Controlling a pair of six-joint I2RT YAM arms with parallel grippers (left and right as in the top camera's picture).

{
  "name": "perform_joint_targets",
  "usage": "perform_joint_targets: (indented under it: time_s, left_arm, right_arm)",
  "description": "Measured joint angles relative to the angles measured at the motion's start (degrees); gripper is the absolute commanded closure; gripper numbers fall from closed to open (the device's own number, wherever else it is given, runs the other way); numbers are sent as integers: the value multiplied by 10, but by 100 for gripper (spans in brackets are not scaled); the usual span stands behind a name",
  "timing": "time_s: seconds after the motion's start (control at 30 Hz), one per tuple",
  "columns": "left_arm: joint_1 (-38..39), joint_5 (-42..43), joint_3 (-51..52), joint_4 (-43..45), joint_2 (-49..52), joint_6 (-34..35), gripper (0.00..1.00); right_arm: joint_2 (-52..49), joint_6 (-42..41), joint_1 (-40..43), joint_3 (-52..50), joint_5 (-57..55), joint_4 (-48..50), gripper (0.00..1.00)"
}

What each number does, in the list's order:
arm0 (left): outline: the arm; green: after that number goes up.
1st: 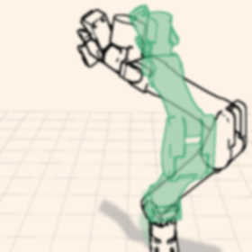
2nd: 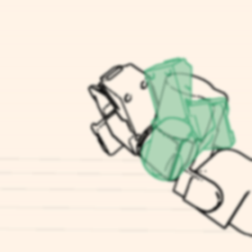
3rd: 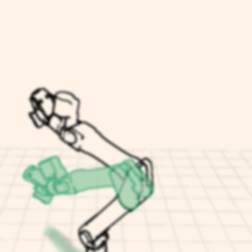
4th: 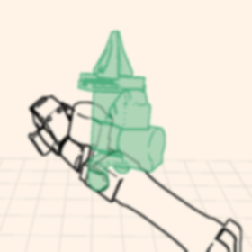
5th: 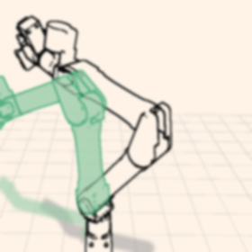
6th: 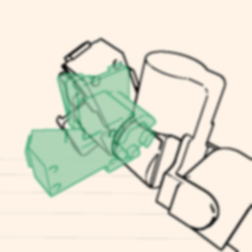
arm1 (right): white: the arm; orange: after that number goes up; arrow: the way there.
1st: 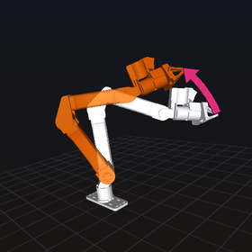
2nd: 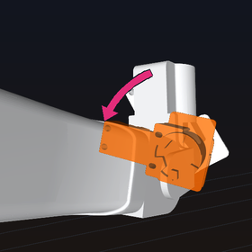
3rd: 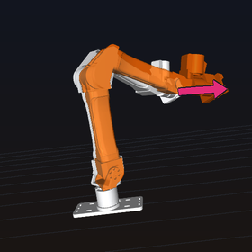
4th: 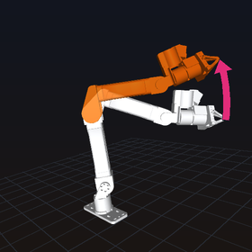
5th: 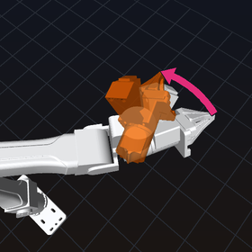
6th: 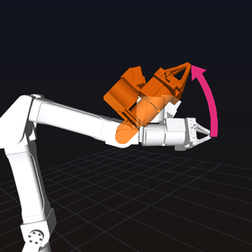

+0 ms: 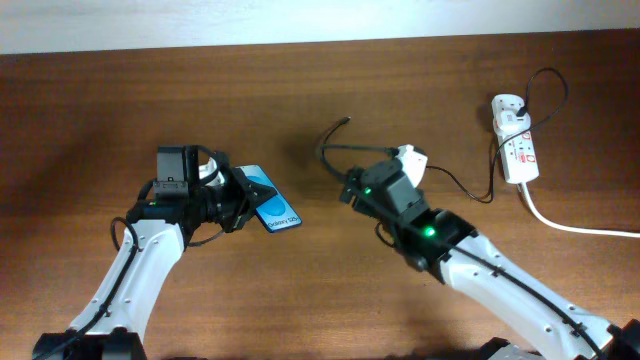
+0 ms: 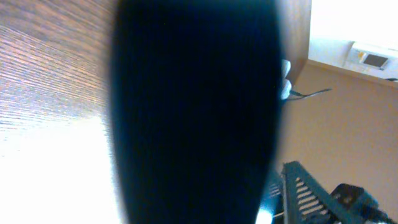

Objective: Plug charger to phone and switch on socket
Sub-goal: 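Move the right gripper over the black cable's USB-C end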

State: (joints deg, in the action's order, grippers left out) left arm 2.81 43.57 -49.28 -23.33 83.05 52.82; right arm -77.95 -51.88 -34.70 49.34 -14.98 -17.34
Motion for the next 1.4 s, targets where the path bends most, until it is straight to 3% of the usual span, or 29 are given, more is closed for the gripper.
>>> perform_joint_targets:
  time_s: [0.13, 0.23, 0.4, 0.5, 0.63, 0.87, 0.97, 1.17, 1.2, 1.3, 1.4]
  left_arm:
    - [0, -31, 0, 0, 0, -2, 100]
    - [0, -45, 0, 1, 0, -2, 100]
    - [0, -50, 0, 2, 0, -2, 100]
    - [0, -49, 0, 3, 0, -2, 100]
    - [0, -44, 0, 3, 0, -3, 100]
    - [0, -44, 0, -12, 0, -4, 100]
    - [0, -45, 0, -14, 0, -4, 100]
    - [0, -46, 0, -14, 0, -4, 100]
    - [0, -46, 0, -14, 0, -4, 100]
    - [0, -46, 0, -14, 0, -4, 100]
    - [0, -46, 0, -14, 0, -4, 100]
  right_arm:
    - [-10, -6, 71, 35, 114, -6, 12]
    - [-58, -22, 77, 109, 149, -36, 13]
    - [-244, -4, 84, 325, 165, -191, 14]
    - [-350, 0, 98, 409, 164, -174, 27]
    - [-442, -5, 129, 419, 164, -60, 41]
    - [-492, -38, 125, 419, 167, 1, 42]
    - [-513, -41, 125, 422, 175, 19, 49]
    - [-523, -46, 117, 424, 191, 17, 93]
    - [-525, -48, 111, 424, 190, 13, 96]
    - [-526, -31, 99, 428, 190, -11, 96]
    - [-526, 50, 99, 447, 190, -76, 96]
